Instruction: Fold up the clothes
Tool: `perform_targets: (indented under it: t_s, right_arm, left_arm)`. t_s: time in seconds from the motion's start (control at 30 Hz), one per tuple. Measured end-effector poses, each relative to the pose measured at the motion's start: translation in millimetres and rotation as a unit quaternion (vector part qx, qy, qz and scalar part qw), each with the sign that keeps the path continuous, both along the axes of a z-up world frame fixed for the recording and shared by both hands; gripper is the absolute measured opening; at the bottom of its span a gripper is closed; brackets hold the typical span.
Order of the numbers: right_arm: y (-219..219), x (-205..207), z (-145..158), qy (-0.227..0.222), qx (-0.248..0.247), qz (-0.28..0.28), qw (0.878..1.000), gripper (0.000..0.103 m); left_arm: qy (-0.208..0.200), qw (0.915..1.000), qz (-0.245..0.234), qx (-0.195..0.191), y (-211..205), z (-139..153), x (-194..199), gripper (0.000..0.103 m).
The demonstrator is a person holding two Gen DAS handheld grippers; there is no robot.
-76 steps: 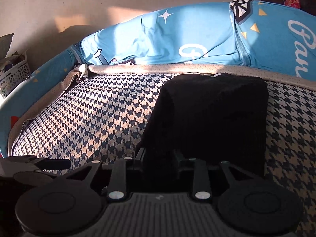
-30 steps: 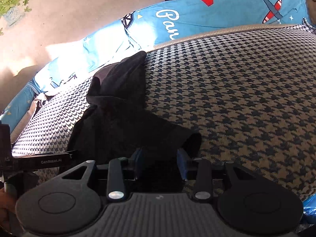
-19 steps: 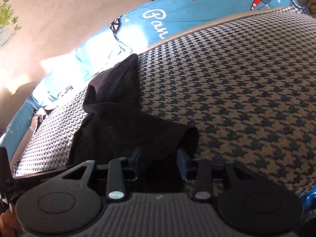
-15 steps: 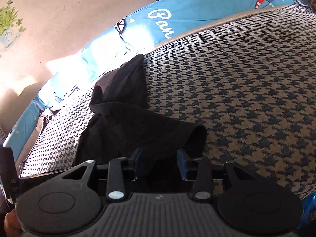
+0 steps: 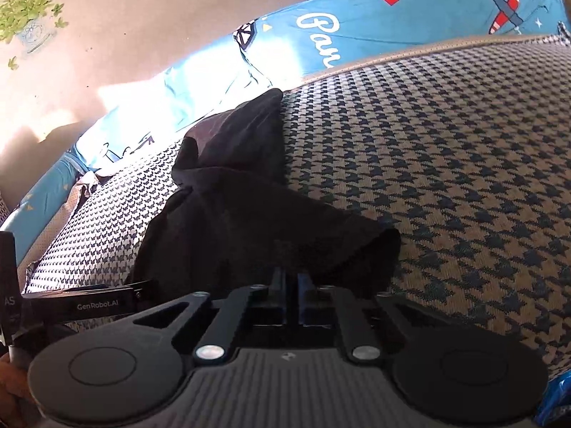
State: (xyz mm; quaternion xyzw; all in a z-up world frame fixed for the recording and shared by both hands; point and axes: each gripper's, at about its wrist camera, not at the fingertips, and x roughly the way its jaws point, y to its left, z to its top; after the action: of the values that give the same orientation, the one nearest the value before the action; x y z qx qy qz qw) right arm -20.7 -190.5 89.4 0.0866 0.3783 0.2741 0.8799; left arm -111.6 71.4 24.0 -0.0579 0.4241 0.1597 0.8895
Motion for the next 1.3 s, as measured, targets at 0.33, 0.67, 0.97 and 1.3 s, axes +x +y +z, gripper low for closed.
perform_targets:
  t_s: [0.33,0.67,0.97,1.3]
  right_arm:
    - [15,-42,37,-0.079,0.031,0.055,0.995,0.007]
    - [63,-94,56,-0.099,0.042,0.158,0.982,0.007]
    - [105,-116,46,-0.082,0.039,0.230,0.969,0.007]
    - [114,-112,-2,0.016,-0.009,0.263,0.964,0.012]
  left_arm:
    - [-0.011,0.9998,0.016,0.006,3,7,-1,0.103]
    - [-0.069,0.9946,0.076,0.009,34,32,-17,0.103]
    - [-0.098,0.9879,0.120,0.007,60,46,-35,0.103]
    - [-0.083,0.9912,0.101,0.017,54,41,-33,0.103]
